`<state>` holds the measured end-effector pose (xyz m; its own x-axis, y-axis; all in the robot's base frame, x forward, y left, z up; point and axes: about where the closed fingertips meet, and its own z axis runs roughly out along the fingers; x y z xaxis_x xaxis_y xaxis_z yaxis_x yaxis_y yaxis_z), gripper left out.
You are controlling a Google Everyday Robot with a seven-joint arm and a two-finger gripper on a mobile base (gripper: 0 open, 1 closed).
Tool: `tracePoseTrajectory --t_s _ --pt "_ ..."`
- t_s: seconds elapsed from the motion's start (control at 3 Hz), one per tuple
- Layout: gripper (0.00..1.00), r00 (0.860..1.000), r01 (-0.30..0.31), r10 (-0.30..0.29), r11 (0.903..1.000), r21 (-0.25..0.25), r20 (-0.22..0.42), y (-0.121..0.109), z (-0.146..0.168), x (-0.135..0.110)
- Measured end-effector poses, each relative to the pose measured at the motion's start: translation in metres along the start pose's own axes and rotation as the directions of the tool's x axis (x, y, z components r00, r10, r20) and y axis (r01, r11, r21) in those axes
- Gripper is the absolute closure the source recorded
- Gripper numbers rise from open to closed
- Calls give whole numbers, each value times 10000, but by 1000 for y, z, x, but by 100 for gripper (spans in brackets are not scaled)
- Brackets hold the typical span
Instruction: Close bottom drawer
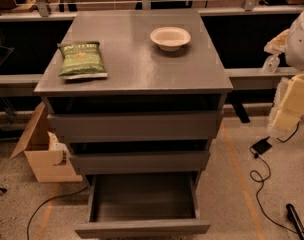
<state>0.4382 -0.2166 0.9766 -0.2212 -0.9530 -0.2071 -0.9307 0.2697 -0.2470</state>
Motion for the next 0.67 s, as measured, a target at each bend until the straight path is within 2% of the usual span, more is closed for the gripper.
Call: tracePoseTrajectory --t_s 0.33,0.67 --pt "0 10000 0 0 10000 0 0 0 0 0" --pt "0 9990 -416 413 9988 -240 -145 9 24 5"
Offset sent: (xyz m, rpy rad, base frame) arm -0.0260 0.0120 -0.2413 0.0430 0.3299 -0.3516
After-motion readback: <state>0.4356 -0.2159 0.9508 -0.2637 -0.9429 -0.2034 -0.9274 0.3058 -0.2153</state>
